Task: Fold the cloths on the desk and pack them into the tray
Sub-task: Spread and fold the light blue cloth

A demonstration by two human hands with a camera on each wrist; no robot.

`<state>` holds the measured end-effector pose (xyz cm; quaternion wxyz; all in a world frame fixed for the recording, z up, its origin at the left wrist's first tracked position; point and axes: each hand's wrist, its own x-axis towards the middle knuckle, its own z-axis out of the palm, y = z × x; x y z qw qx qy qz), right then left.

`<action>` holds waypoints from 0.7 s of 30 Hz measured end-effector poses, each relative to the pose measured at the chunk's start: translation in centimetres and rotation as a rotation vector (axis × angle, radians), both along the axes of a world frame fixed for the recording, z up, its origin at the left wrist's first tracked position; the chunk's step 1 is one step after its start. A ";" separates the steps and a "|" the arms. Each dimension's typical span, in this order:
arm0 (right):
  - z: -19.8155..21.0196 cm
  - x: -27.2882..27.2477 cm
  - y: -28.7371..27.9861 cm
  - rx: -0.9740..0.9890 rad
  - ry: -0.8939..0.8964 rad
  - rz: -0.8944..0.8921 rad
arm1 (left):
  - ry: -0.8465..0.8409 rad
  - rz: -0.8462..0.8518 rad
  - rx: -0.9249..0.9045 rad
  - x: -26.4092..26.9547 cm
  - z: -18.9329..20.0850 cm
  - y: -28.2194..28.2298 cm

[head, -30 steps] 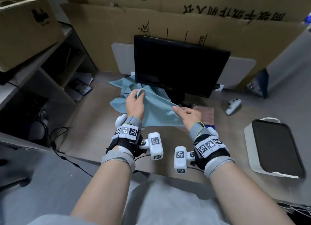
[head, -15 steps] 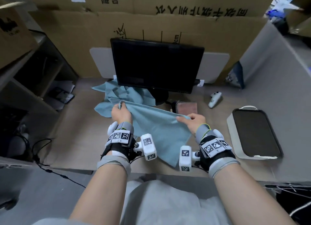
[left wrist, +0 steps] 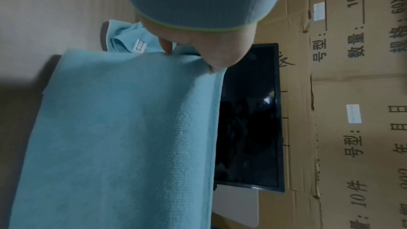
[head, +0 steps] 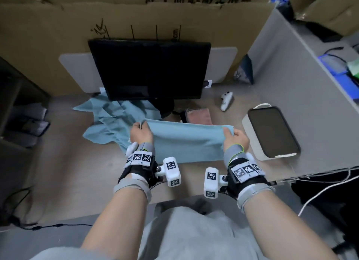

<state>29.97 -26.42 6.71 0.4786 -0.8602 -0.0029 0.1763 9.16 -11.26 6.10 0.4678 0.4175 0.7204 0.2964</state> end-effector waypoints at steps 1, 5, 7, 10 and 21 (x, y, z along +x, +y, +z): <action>-0.2 0.2 -0.1 -0.004 -0.012 -0.006 | 0.013 -0.017 0.003 0.0 -0.2 0.0; 0.0 0.6 0.6 -0.037 -0.056 0.032 | 0.009 -0.004 0.050 -0.3 0.2 -0.3; -0.1 1.1 0.9 -0.052 -0.047 0.069 | 0.009 0.028 0.082 -0.5 0.1 -0.8; -0.8 2.6 0.7 -0.055 -0.040 0.111 | 0.053 0.092 0.097 -0.2 -0.2 -2.4; -5.0 6.2 -3.2 -0.164 0.070 0.223 | 0.240 0.208 -0.025 -0.1 -3.4 -9.9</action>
